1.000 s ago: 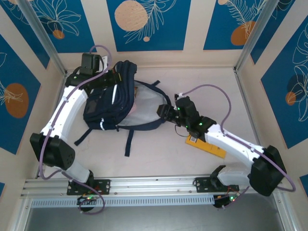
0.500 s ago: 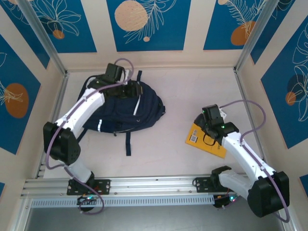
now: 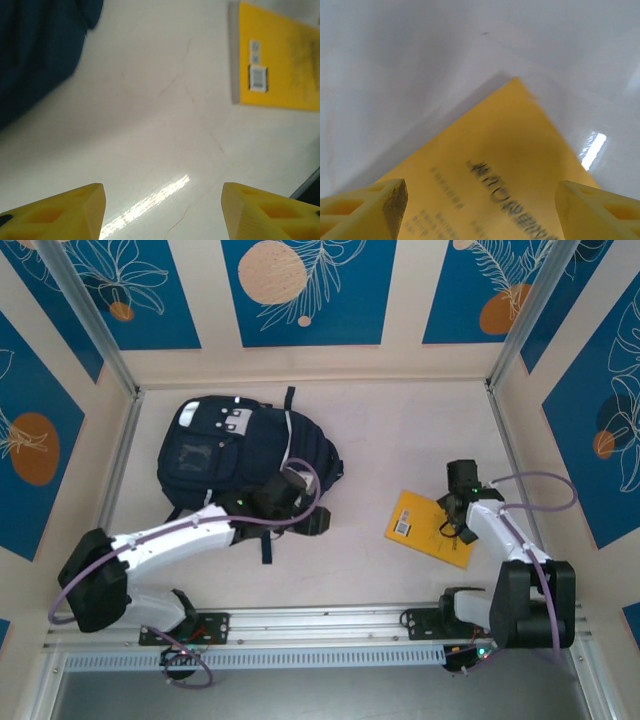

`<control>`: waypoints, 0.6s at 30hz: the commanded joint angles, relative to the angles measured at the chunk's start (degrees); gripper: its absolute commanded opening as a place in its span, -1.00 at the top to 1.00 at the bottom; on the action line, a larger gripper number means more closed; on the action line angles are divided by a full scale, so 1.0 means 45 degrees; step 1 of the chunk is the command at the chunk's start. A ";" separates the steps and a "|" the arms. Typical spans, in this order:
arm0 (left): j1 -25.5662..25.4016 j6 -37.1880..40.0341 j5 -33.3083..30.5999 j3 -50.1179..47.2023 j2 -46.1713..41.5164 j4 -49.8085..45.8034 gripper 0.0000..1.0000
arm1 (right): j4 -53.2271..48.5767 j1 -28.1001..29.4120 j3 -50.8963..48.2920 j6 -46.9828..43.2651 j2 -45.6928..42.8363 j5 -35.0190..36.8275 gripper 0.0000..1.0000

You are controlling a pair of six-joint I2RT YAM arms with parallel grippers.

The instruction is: Pack the student bag

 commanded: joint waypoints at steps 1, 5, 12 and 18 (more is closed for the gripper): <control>-0.0333 -0.0187 -0.0449 -0.0136 0.0508 0.1215 -0.24 | 0.0984 -0.0860 -0.0421 0.0587 0.0441 -0.0919 -0.56; -0.0335 -0.0135 -0.0075 -0.0172 0.0862 0.1408 -0.23 | 0.0960 -0.1092 0.0101 0.0588 0.1865 -0.1933 -0.56; -0.0336 0.0177 -0.0599 -0.0291 0.0607 0.1188 -0.23 | 0.0747 0.0554 -0.0018 0.1286 0.1888 -0.3834 -0.46; -0.0276 0.0358 -0.1144 -0.0375 0.0423 0.0903 -0.24 | 0.0788 0.2292 -0.1184 0.2673 0.0057 -0.4953 -0.40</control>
